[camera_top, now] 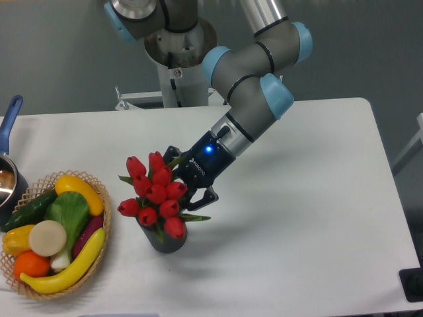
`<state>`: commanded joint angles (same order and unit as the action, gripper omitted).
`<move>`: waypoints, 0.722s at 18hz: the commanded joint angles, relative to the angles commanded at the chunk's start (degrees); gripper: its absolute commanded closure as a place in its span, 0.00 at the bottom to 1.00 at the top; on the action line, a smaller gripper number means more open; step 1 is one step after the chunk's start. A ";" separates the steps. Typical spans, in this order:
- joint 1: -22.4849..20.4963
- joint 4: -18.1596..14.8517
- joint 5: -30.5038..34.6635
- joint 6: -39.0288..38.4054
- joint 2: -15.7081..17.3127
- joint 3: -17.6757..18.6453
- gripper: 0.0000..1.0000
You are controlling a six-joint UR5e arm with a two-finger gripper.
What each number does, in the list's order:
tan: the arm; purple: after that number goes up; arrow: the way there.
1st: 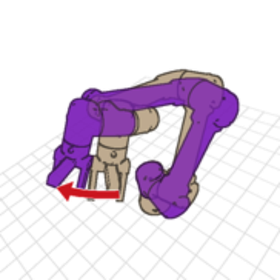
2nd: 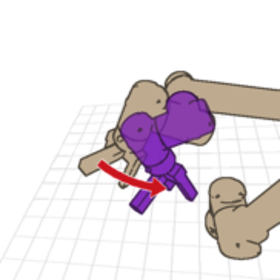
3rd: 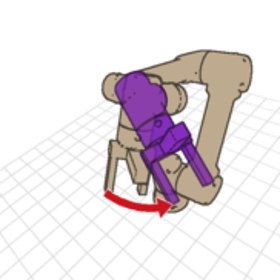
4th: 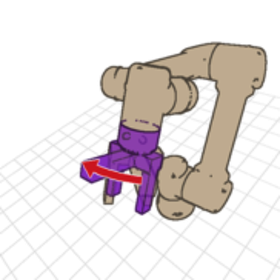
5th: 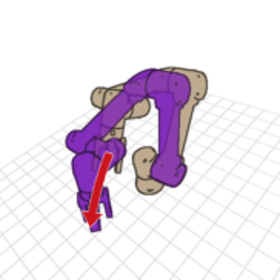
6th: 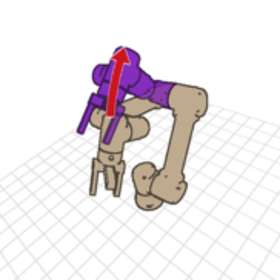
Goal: Pick up the flowers from the vase
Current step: 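Close the gripper on the bundle of tulip stems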
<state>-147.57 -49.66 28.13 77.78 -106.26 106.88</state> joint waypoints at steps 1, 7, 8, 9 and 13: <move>0.00 0.00 0.00 0.00 0.00 0.00 0.50; -0.09 -0.09 0.00 -0.09 0.18 0.00 0.53; -0.18 0.00 0.00 -0.09 0.26 0.00 0.53; -0.26 -0.09 0.00 -0.09 0.26 0.00 0.53; -0.62 -0.09 -1.14 -1.31 0.53 0.00 0.56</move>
<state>-148.18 -49.75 26.99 76.47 -105.73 106.88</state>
